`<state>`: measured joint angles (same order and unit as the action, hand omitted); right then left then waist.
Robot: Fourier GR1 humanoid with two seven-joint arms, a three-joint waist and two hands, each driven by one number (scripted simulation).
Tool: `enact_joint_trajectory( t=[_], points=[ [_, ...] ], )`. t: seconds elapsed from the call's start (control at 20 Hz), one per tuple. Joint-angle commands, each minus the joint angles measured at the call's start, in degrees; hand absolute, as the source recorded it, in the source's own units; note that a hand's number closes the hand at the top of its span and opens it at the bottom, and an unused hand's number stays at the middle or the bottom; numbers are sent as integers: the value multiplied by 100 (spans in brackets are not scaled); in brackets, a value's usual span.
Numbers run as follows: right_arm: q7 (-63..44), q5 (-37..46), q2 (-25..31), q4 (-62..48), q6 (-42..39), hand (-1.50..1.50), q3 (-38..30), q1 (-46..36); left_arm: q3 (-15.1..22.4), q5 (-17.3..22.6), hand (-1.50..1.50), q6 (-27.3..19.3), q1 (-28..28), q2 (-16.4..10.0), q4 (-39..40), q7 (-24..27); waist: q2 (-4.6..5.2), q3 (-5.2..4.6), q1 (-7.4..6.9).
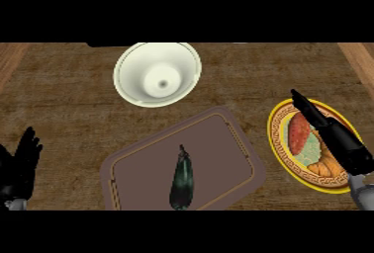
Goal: Pick the croissant from the plate and place it in the bowl
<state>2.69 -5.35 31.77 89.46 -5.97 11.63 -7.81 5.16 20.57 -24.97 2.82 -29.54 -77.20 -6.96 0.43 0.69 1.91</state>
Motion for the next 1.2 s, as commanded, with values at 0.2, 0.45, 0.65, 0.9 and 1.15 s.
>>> enact_joint_trajectory(
  t=[0.2, 0.45, 0.65, 0.9, 1.15],
  points=[
    [-747, -562, -710, -693, 2076, 150, -1735, 475, 370, -36, 0, 965, -559, -276, -697, 243, -83, -55, 307],
    [-524, 1038, -683, -933, 3728, -150, -1709, 924, 698, 169, 0, 1465, -905, -77, -930, 132, -56, -62, 239],
    [-56, 1781, -1215, -378, 4541, -150, -1285, 1240, 466, 510, 0, 2123, -1009, -449, -1055, -188, -58, -70, -135],
    [-2398, 3442, -783, 776, 4715, -150, -708, 1258, 487, 272, 0, 2126, -1403, -85, -401, -40, -44, -87, -122],
    [-4554, 4107, -16, 950, 3239, -150, -843, 873, 620, 234, 0, 1981, -1606, -7, -711, -301, -37, -110, -179]
  ],
)
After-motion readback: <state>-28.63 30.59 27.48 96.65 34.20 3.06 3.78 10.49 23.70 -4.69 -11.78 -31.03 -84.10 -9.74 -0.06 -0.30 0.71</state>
